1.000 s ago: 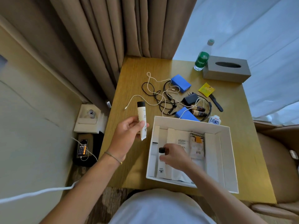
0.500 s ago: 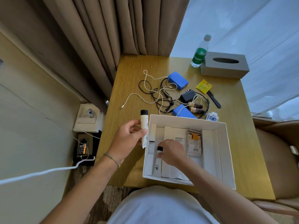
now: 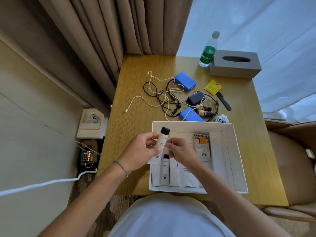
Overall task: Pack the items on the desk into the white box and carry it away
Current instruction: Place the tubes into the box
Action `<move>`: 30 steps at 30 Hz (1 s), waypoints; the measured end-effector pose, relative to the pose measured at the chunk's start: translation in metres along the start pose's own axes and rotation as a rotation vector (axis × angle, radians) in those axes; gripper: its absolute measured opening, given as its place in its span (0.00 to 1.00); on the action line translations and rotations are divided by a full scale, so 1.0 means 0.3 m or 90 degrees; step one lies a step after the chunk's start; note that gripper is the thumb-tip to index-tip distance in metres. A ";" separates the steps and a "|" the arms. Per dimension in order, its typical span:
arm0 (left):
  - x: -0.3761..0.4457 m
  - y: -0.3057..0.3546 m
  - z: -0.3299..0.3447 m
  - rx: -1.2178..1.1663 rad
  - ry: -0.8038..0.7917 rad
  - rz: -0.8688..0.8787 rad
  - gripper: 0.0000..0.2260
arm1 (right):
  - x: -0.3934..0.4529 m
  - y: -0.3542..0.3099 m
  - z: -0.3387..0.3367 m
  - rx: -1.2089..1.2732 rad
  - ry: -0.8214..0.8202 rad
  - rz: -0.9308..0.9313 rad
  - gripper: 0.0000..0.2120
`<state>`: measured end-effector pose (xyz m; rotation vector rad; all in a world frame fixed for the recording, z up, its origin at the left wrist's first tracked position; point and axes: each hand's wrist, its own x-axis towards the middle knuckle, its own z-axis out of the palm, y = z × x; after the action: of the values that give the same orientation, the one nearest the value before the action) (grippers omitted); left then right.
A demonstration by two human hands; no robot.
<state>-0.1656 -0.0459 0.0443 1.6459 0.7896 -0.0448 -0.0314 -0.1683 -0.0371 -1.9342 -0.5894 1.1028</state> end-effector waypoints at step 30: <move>0.022 -0.032 -0.006 0.292 0.241 0.151 0.06 | 0.045 0.108 0.082 -0.371 0.042 -0.046 0.09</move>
<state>-0.1662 -0.0410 0.0334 2.2150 0.9055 0.2790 -0.0456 -0.1666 -0.0775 -2.4043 -1.0195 0.8764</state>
